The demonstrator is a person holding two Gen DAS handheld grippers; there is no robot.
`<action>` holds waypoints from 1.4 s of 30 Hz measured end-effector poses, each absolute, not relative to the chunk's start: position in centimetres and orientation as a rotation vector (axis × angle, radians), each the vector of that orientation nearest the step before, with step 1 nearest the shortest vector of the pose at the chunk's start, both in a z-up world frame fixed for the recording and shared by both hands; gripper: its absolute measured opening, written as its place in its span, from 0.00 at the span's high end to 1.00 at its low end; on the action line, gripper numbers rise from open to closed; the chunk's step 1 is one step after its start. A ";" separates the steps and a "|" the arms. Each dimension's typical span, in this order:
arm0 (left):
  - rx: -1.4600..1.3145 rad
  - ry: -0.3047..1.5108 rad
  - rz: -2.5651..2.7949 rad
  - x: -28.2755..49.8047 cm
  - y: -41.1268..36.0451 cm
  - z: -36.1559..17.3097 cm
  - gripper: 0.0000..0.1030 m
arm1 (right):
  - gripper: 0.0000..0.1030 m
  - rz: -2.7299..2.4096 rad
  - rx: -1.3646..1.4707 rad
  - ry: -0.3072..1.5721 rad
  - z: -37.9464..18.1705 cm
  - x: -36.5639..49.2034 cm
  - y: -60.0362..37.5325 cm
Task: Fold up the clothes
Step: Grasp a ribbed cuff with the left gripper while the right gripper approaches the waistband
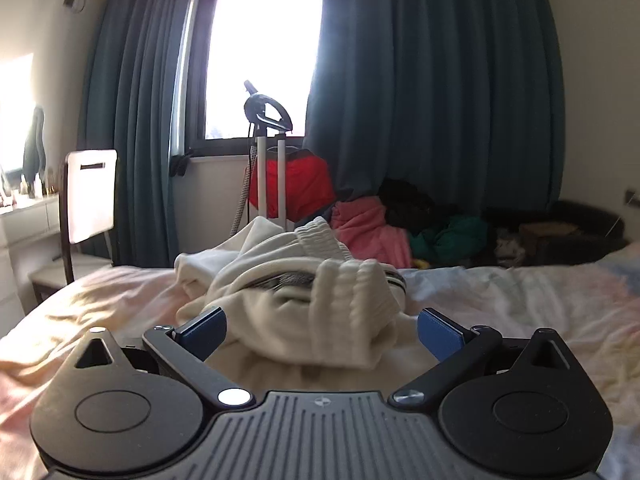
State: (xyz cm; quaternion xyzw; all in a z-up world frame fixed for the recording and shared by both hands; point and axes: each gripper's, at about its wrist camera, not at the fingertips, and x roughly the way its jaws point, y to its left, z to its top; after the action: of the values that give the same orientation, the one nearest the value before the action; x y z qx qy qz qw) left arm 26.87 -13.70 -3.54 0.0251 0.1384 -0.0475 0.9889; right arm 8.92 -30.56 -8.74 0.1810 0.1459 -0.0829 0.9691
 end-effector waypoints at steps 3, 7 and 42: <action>0.085 0.275 -0.024 29.8 -15.7 -4.1 0.15 | 0.16 -0.167 0.391 0.316 -9.8 10.0 -31.1; 0.170 0.283 0.061 32.3 -17.2 -4.5 0.39 | 0.16 -0.148 0.442 0.345 -11.0 11.0 -31.4; -0.360 0.433 0.088 12.0 19.0 -2.6 0.90 | 0.24 0.142 0.028 0.350 -9.3 6.3 -20.4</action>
State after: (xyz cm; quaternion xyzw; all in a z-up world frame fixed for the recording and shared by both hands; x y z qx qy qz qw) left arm 11.97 19.02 -2.65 -0.1777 0.2134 0.0436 0.9597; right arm 6.26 -20.36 -9.27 0.0139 0.1739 0.0706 0.9821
